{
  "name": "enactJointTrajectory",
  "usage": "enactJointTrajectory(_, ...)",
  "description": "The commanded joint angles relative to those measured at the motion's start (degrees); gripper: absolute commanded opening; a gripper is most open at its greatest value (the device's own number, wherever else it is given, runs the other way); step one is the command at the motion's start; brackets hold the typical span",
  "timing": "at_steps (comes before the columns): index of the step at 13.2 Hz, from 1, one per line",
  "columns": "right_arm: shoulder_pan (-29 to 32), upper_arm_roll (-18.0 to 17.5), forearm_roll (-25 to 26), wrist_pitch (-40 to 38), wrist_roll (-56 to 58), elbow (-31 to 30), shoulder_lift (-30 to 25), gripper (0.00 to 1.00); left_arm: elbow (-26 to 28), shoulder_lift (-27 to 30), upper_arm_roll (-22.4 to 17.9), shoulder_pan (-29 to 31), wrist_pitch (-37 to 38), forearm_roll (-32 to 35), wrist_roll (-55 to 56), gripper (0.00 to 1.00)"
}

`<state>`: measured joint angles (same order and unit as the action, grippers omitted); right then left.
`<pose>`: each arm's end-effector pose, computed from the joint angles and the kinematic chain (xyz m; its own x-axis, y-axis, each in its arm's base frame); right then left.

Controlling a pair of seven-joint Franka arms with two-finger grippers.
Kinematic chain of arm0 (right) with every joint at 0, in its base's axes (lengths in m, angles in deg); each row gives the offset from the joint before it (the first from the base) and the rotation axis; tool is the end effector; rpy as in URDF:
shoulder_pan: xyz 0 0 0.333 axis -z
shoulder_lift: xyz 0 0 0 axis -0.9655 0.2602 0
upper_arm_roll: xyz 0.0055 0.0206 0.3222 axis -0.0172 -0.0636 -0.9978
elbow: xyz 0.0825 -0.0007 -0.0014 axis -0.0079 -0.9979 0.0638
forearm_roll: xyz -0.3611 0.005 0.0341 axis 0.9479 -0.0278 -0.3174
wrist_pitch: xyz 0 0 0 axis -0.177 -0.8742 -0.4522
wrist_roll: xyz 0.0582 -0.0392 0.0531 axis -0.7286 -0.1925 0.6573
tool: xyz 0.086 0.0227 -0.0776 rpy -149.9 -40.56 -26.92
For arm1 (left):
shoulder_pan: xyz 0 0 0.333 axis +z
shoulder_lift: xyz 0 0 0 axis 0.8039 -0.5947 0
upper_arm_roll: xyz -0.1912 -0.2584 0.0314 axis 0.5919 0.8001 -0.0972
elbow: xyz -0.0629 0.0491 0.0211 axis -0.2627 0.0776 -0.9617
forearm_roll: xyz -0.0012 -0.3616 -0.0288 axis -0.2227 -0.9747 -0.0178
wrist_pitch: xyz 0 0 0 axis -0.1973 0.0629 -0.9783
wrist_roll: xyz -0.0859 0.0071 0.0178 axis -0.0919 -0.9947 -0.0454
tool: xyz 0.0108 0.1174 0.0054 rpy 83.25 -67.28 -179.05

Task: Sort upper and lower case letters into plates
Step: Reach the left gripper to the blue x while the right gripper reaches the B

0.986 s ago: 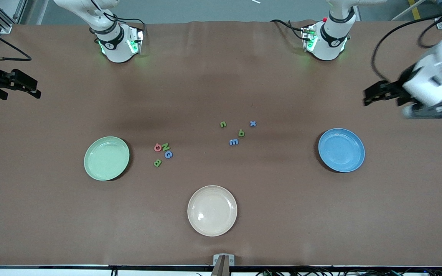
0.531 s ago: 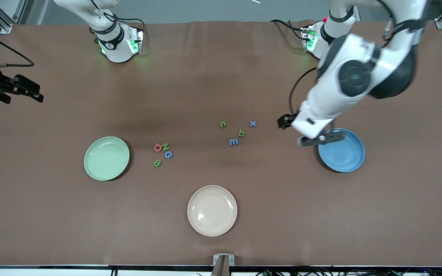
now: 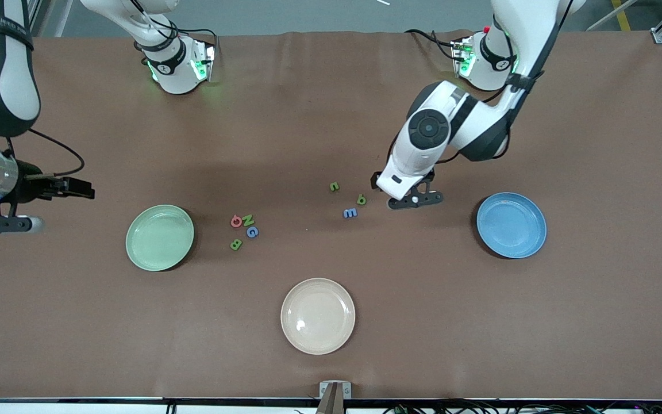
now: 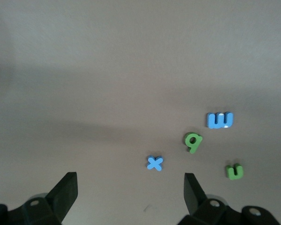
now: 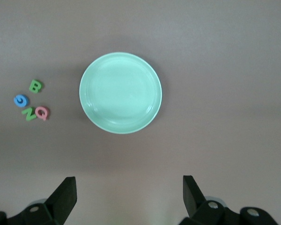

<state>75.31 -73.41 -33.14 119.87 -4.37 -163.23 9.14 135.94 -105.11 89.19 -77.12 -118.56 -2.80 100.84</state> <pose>0.5800 -0.0207 0.4935 0.9834 -0.0051 -0.1816 -0.0075 -0.9999 -0.0126 0.4671 -0.3513 0.3098 0.9853 0.1269 -0.1140 0.1261 -0.9919 -0.0136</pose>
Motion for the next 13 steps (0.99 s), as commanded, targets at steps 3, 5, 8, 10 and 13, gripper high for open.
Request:
enactJointTrajectory(3,-4.25,-0.32,2.81,7.54,-8.81,-0.15,3.67,1.0,5.97,-1.89,-0.31,-2.92,-10.16,1.48,2.37,1.0)
enactJointTrajectory(5,-3.92,-0.49,5.64,11.07,-8.99,-0.5,6.39,1.0,7.2,-4.17,-0.31,-3.28,-15.08,1.48,2.46,1.0)
enactJointTrajectory(8,-4.26,-0.49,1.17,13.0,-11.86,-1.46,8.17,1.0,8.17,-6.29,-0.48,-3.98,-19.23,1.75,2.46,0.99)
enactJointTrajectory(10,-5.83,-0.58,0.45,14.41,-18.97,-2.52,9.13,1.0,8.08,-8.22,-0.4,-3.55,-20.02,5.33,2.54,0.98)
enactJointTrajectory(13,-10.84,-0.58,-0.6,23.18,-39.77,-9.09,9.4,1.0,8.17,-9.2,-0.4,-3.63,-20.99,5.79,4.47,0.9)
